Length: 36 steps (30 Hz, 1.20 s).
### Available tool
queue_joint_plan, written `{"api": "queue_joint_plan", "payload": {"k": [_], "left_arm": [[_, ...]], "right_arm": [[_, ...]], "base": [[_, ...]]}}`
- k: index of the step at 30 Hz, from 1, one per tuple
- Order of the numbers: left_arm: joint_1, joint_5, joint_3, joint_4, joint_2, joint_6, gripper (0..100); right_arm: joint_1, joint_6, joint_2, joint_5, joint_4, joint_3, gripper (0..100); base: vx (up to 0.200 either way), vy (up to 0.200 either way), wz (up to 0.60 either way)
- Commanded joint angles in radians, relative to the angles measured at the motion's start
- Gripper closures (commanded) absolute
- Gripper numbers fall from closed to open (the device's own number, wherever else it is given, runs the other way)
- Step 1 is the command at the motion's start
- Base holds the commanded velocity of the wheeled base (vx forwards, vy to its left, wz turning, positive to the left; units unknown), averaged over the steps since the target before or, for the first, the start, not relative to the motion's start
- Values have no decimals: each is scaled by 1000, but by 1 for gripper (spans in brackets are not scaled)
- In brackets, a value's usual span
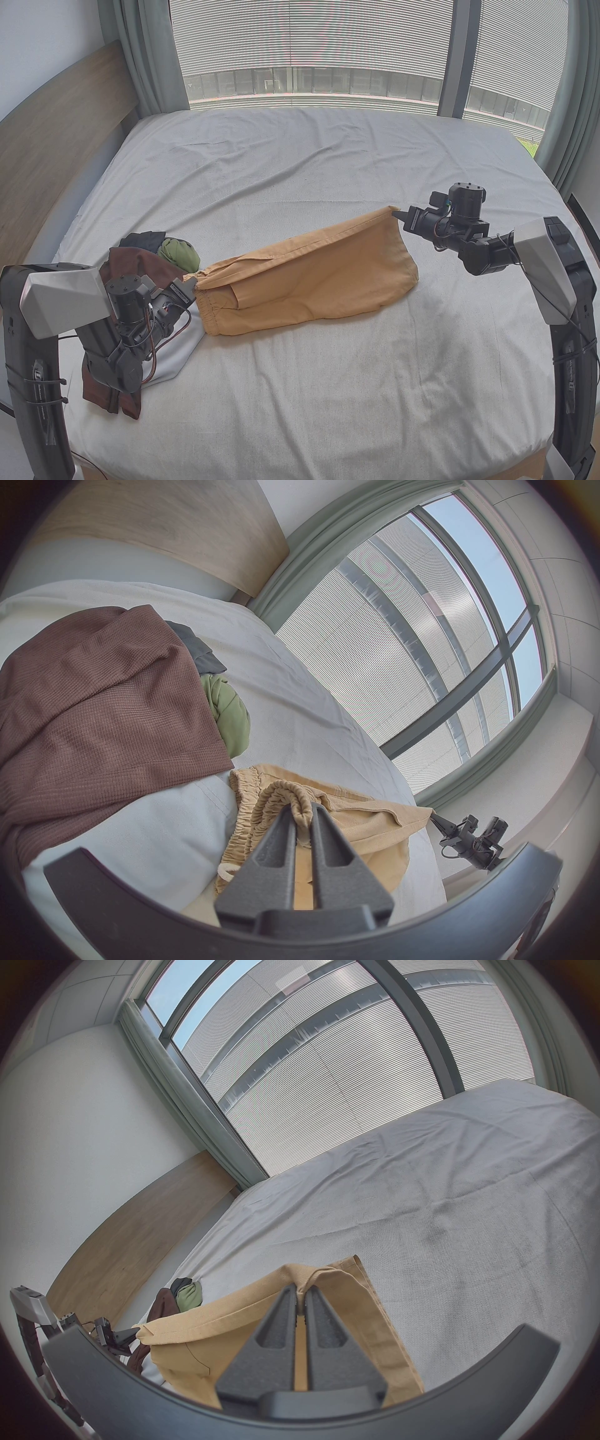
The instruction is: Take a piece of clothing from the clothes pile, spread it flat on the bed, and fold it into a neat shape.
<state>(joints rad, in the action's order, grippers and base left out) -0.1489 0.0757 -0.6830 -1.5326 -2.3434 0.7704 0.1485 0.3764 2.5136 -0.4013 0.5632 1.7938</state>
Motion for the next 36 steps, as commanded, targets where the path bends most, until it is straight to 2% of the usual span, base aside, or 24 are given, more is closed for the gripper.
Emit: {"api": "queue_joint_plan", "payload": {"k": [1, 10, 11, 12, 20, 23, 28, 30, 33, 36], "left_arm": [[8, 1, -24, -1, -31, 0, 100], [5, 13, -46, -1, -48, 7, 100], [5, 13, -46, -1, -48, 7, 100], [5, 13, -49, -1, -50, 7, 0], [15, -2, -82, -8, -45, 7, 0], [28, -1, -67, -8, -17, 6, 0], [20, 58, 76, -9, 119, 9, 0], [17, 79, 100, -11, 144, 9, 0], [8, 116, 163, -9, 231, 6, 0], [9, 141, 194, -9, 265, -7, 0]], "right_arm": [[-1, 6, 44, -1, 3, 36, 100], [0, 6, 50, -7, 15, 41, 100], [0, 6, 50, -7, 15, 41, 0], [2, 9, 50, -8, 18, 47, 0], [0, 32, 39, 2, 58, 41, 0], [-1, 33, -65, 1, 76, -100, 0], [8, 35, -242, -7, 172, -436, 0], [11, 36, -260, -7, 208, -490, 0], [25, 68, -305, -1, 340, -659, 0], [26, 95, -326, -1, 396, -742, 0]], "base": [[0, 0, 0], [0, 0, 0], [0, 0, 0], [0, 0, 0], [0, 0, 0], [0, 0, 0], [0, 0, 0], [0, 0, 0], [0, 0, 0], [0, 0, 0]]}}
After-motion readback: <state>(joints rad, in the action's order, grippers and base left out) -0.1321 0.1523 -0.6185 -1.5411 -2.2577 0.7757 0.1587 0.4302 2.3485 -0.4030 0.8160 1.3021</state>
